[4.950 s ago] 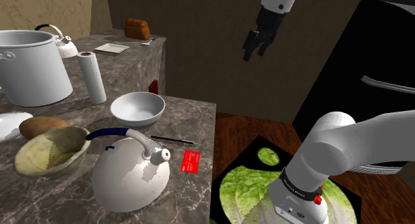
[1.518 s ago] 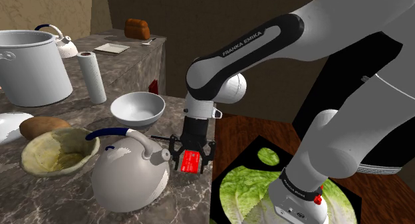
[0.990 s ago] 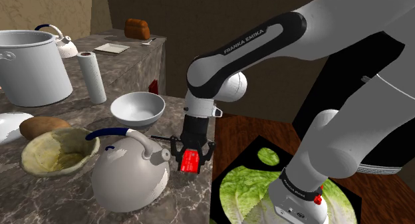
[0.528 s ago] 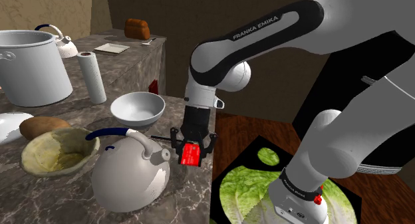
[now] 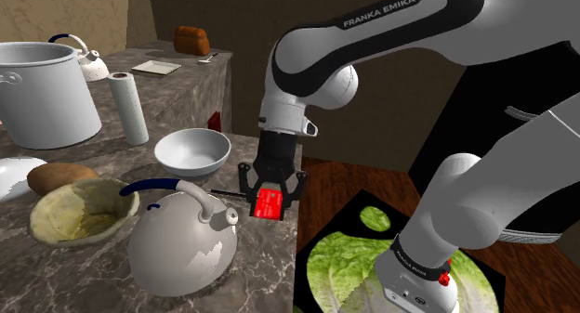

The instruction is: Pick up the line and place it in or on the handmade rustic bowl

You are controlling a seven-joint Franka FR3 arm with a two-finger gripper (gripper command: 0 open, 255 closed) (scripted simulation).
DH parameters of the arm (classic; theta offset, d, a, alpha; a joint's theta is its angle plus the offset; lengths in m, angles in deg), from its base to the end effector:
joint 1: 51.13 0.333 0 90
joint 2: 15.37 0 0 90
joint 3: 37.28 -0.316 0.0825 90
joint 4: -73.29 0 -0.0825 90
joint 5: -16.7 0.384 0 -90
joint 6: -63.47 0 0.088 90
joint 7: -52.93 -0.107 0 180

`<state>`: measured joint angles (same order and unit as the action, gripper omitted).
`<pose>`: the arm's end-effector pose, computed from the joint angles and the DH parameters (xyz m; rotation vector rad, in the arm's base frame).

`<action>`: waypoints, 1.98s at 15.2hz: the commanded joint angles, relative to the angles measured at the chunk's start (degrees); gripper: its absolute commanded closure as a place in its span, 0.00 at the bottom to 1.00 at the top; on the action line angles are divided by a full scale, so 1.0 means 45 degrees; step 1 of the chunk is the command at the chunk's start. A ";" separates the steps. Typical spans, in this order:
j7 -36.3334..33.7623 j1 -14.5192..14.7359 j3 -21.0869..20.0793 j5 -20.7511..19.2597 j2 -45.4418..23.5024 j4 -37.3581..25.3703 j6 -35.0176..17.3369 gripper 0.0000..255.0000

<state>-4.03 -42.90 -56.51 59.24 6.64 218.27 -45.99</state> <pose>0.3318 0.2257 0.3941 -2.5126 1.2068 0.7495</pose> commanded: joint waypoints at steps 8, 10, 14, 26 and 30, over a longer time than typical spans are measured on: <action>-0.0773 -0.0073 0.0312 -0.0366 0.0717 -0.0929 0.1487 1.00; -0.0938 -0.0086 0.0381 -0.0436 0.0837 -0.1161 0.1802 1.00; -0.1261 -0.0112 0.0515 -0.0564 0.1035 -0.1652 0.2420 1.00; -0.3356 0.0142 -0.1002 -0.1364 -0.3878 -0.6467 0.1073 1.00; -0.4401 0.0436 -0.1437 -0.2204 -0.5988 -0.8721 0.0787 1.00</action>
<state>-22.42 -41.41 -62.37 57.23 -16.93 180.98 -41.97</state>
